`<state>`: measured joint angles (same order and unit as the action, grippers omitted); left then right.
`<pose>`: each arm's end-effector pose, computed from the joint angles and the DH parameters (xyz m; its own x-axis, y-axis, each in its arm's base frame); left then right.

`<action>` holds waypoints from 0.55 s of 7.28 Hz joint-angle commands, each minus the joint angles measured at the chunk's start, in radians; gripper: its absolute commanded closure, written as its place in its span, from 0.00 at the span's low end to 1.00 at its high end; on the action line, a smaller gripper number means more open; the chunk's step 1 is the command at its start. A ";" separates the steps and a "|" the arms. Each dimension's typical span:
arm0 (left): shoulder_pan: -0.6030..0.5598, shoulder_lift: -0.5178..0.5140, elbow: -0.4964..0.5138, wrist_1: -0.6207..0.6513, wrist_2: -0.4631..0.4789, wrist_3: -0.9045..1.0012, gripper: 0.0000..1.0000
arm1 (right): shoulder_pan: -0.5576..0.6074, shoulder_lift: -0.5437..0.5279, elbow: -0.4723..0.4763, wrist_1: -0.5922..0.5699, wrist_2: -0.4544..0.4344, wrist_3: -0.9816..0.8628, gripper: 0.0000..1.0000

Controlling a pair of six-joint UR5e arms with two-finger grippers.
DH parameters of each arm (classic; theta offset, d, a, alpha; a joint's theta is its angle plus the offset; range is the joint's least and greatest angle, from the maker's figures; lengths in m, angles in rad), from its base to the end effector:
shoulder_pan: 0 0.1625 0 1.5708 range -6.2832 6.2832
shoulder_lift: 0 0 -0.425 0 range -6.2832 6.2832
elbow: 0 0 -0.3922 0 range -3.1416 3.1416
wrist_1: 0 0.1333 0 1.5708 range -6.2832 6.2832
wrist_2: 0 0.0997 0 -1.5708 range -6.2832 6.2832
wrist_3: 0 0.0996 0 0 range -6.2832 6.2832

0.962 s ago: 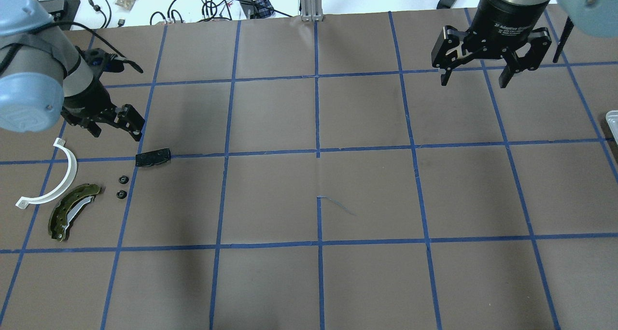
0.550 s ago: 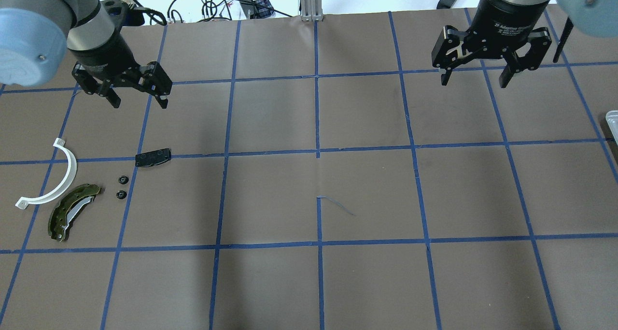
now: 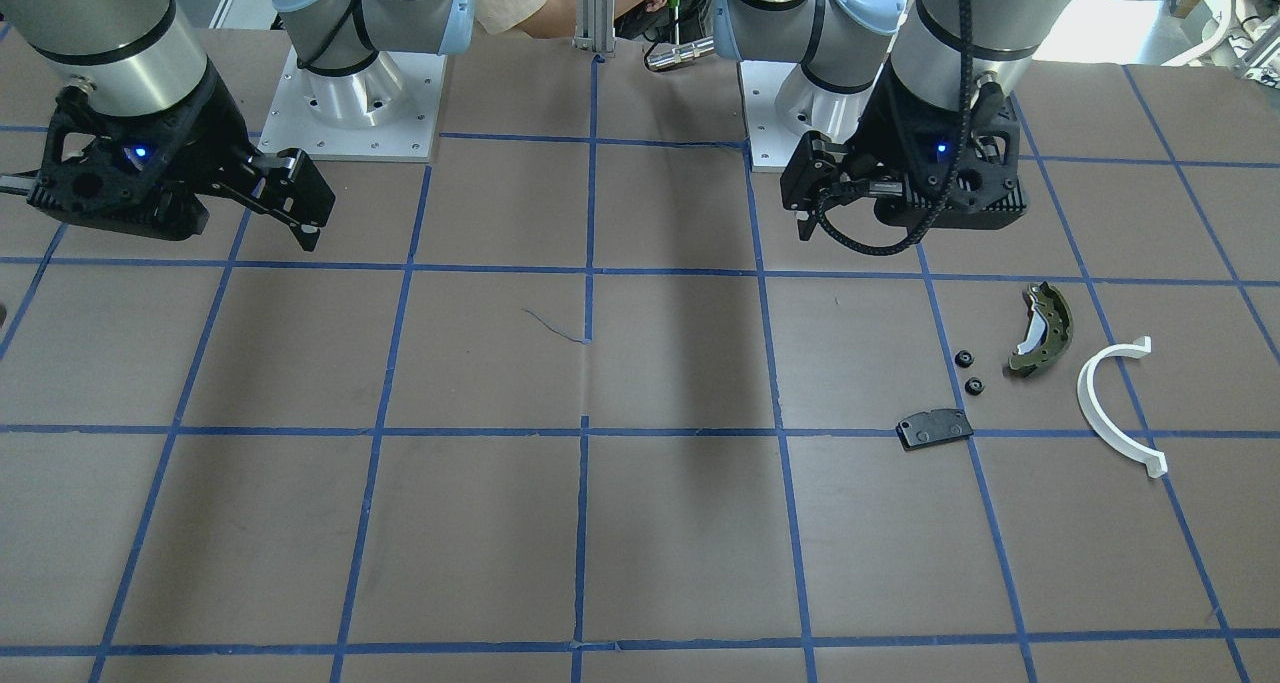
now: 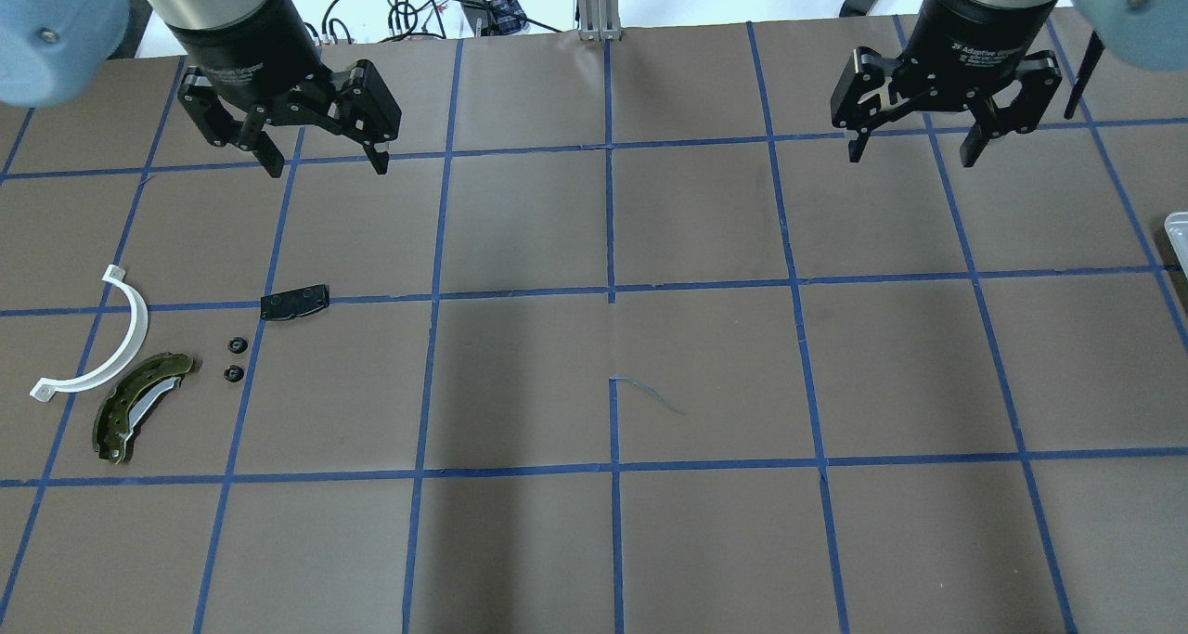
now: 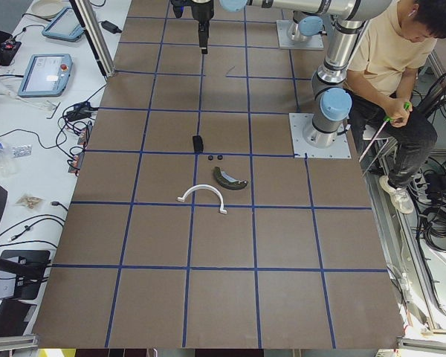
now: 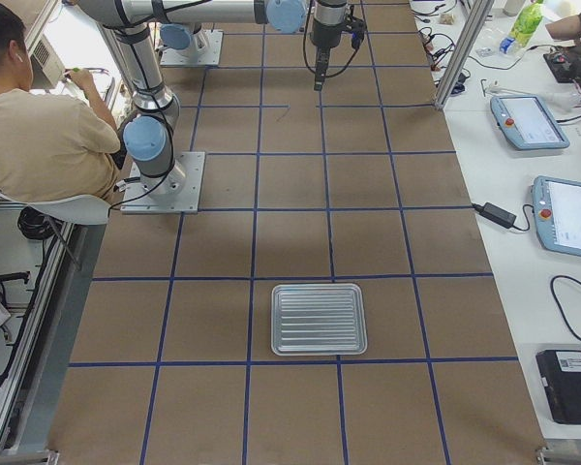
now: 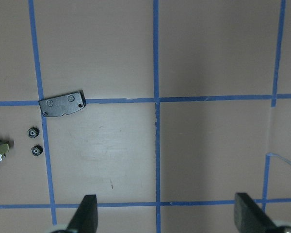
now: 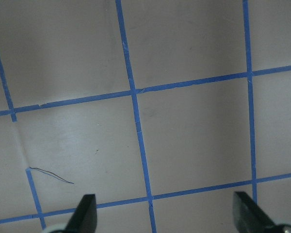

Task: Place bearing gear from tray to pile

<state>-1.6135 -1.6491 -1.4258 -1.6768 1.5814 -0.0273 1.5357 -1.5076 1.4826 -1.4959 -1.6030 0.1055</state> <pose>-0.1543 -0.5142 0.5089 -0.9998 0.0158 -0.0117 0.0154 0.9991 0.0390 0.1120 -0.5178 0.4921 -0.9897 0.1384 0.0372 0.1400 0.9891 0.0462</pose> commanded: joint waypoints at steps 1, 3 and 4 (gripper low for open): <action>-0.016 0.025 -0.013 -0.001 0.002 0.025 0.00 | 0.001 -0.009 -0.004 0.003 0.008 0.000 0.00; -0.014 0.026 -0.025 0.017 -0.001 0.037 0.00 | 0.009 -0.032 -0.001 0.006 0.015 -0.004 0.00; -0.016 0.026 -0.025 0.025 0.000 0.035 0.00 | 0.027 -0.033 -0.001 0.020 0.014 -0.006 0.00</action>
<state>-1.6280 -1.6238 -1.4490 -1.6611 1.5807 0.0063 1.5469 -1.5359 1.4814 -1.4871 -1.5905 0.1017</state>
